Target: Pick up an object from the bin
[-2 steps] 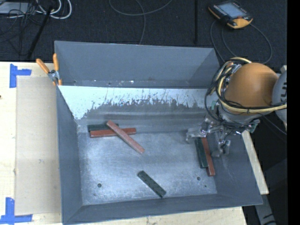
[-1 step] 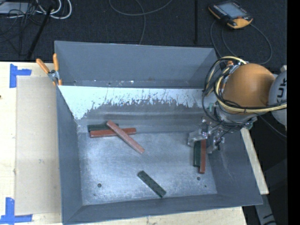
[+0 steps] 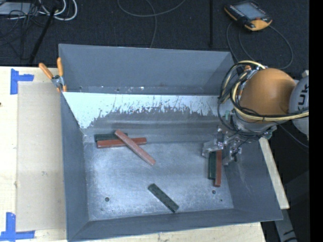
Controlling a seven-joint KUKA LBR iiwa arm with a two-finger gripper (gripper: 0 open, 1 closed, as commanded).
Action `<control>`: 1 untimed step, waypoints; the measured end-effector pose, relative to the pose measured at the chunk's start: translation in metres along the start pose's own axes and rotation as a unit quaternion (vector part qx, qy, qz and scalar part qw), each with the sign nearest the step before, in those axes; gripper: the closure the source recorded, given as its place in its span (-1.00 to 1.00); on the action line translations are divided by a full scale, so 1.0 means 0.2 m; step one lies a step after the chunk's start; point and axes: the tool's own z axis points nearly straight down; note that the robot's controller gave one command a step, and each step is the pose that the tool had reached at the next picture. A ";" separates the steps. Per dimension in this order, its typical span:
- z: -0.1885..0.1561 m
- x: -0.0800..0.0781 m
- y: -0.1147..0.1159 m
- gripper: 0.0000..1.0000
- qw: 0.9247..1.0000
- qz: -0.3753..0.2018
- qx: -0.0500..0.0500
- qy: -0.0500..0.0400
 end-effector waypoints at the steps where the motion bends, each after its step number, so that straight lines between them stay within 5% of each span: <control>1: -0.71 -0.14 0.13 1.00 1.000 -0.006 0.002 0.006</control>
Offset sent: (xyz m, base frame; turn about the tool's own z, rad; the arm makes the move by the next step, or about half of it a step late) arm 0.0000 0.0000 0.0000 0.0000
